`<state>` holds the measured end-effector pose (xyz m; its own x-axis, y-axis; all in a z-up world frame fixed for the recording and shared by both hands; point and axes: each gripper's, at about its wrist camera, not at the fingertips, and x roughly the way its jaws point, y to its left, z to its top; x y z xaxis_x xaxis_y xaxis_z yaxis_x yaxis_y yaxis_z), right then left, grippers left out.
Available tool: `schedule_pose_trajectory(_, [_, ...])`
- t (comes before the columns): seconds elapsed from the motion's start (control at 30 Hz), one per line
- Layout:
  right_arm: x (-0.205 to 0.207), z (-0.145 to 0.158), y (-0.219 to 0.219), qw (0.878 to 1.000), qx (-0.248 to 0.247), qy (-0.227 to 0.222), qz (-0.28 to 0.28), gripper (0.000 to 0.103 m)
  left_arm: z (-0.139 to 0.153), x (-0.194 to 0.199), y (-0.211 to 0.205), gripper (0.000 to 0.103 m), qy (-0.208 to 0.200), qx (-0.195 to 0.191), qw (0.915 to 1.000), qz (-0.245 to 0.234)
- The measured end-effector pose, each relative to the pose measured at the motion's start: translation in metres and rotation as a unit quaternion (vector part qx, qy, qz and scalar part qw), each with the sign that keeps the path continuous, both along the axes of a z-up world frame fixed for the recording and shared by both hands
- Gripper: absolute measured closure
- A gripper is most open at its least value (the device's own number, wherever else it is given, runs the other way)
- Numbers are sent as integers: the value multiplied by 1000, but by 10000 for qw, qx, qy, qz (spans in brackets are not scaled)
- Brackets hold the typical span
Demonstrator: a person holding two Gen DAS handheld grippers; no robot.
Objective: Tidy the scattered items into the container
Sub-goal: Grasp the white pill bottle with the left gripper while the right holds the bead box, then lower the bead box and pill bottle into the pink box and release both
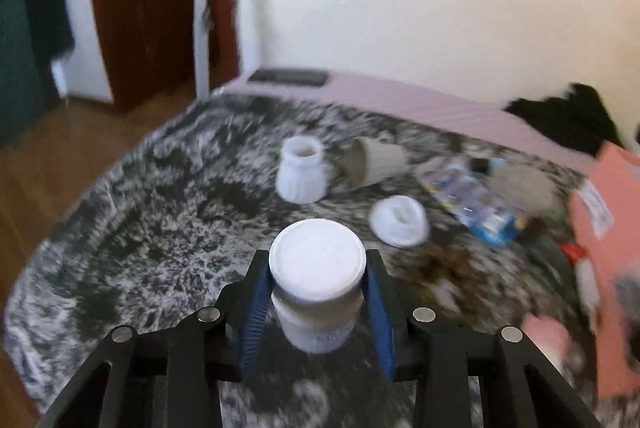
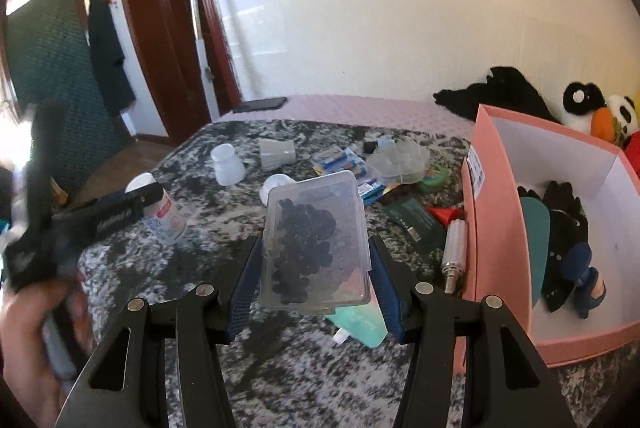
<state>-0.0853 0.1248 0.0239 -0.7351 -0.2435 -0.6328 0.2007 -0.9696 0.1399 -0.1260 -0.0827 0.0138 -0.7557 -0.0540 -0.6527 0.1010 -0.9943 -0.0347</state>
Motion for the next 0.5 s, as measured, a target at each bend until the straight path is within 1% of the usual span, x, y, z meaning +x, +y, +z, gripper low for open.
schedule_pose_trajectory(0.07, [11, 5, -2, 10000, 45, 66, 12, 47, 4, 13, 0, 64, -7, 84, 10000, -39])
schedule_pose_trajectory(0.2, [32, 17, 0, 9995, 175, 254, -13, 47, 4, 16, -19, 64, -153, 455, 9988, 40])
schedule_pose_trajectory(0.27, [40, 22, 5, 9990, 239, 373, -80, 47, 8, 16, -27, 64, -194, 722, 9971, 137])
schedule_pose_trajectory(0.33, [42, 28, 9, 9988, 248, 403, -82, 47, 19, 21, -19, 64, -56, 841, 9964, 32])
schedule_pose_trajectory(0.37, [44, 31, 12, 9988, 216, 433, -101, 47, 25, 25, -10, 64, 21, 814, 9967, -60])
schedule_pose_trajectory(0.5, [53, 39, 22, 9982, 241, 534, -117, 47, 42, 38, 37, 64, 272, 510, 9973, -461])
